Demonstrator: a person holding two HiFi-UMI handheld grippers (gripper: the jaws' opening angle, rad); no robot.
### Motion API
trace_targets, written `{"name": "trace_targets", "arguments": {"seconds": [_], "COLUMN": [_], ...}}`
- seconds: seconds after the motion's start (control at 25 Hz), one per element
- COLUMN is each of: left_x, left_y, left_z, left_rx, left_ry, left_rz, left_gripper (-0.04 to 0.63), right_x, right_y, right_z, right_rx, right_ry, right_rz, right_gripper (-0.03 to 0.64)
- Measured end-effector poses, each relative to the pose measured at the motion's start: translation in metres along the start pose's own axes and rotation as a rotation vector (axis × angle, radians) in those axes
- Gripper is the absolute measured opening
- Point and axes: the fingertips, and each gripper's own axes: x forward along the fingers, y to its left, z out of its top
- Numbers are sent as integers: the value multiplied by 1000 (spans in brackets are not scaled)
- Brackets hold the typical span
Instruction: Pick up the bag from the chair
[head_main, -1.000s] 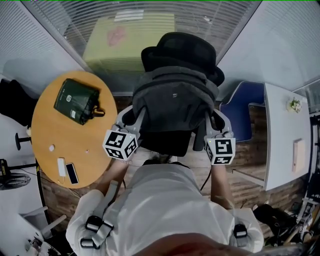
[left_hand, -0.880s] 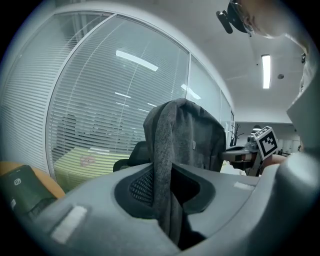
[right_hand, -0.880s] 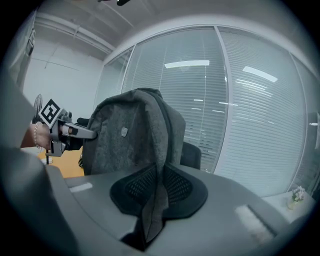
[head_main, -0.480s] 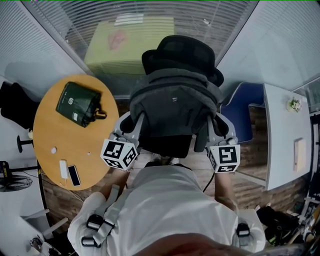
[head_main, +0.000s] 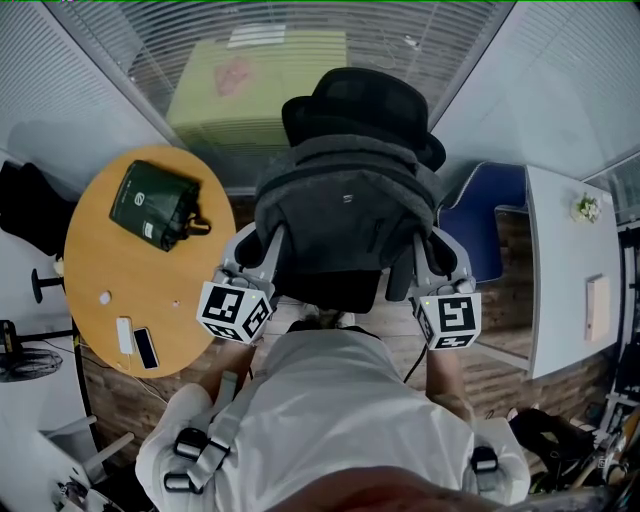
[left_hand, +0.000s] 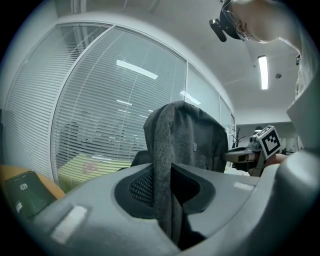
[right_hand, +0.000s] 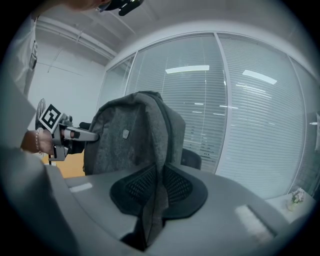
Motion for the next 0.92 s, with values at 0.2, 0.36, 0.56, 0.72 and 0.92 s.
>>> {"name": "trace_targets", "arguments": {"seconds": [0.2,0.36,0.56,0.72,0.92], "left_x": [-2,-2,-2,-2,-3], "left_y": [-1,-1,-1,0,-1], "left_z": [1,1,2,2,3], "left_rx": [-3,-3,-3,-2,-4], "left_ry": [-7,-6,-3,-2,-3], "left_rz": [-1,-1,0,-1,-4], "left_gripper": [64,64,64,64,64], "right_x": [-2,-2,-2,-2,-4], "right_y": [0,0,1,1,1], "right_z": [2,2,1,1,2], "right_rx": [3,11,15,17,16], "right_ry": [-5,-10,-9,-11,-9], "right_rz": [-3,-5,-2,3,1], "right_gripper": [41,41,41,41,41]}}
